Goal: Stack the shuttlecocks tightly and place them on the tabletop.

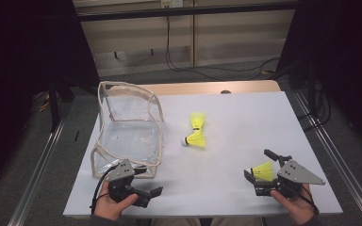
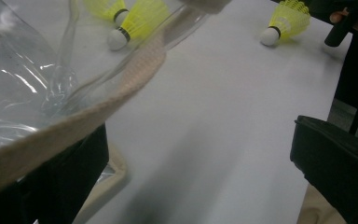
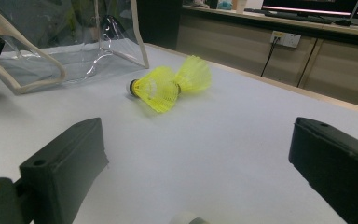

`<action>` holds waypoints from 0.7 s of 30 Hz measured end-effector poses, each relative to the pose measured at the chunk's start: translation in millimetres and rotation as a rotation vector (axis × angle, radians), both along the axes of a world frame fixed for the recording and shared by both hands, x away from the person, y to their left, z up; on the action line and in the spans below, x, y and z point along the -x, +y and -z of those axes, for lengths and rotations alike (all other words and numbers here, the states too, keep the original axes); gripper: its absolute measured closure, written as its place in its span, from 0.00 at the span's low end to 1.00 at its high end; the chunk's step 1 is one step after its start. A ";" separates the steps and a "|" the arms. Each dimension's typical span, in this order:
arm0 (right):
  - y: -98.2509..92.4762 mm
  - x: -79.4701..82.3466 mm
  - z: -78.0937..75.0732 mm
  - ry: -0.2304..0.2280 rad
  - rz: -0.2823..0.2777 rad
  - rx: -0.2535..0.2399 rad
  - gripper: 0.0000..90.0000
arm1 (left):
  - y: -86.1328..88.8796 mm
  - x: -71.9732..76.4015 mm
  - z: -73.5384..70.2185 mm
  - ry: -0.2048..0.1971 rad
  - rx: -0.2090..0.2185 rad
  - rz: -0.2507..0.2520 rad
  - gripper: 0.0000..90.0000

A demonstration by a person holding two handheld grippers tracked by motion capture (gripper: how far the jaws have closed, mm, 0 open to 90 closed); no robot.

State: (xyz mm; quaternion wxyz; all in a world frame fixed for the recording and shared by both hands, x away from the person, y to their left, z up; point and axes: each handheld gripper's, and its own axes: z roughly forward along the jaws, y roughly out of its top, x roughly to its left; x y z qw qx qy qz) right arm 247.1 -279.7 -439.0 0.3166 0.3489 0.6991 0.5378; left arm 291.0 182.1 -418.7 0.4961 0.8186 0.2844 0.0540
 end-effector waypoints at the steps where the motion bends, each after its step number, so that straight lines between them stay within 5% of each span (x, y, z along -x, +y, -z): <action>1: 0.1 0.0 0.0 0.000 0.001 -0.002 0.03 | 1.0 -0.1 0.2 0.001 0.003 -0.002 0.05; 21: 0.1 0.0 -0.1 0.000 -0.002 0.000 0.03 | 14.2 -2.4 -0.9 -0.030 -0.015 -0.028 0.05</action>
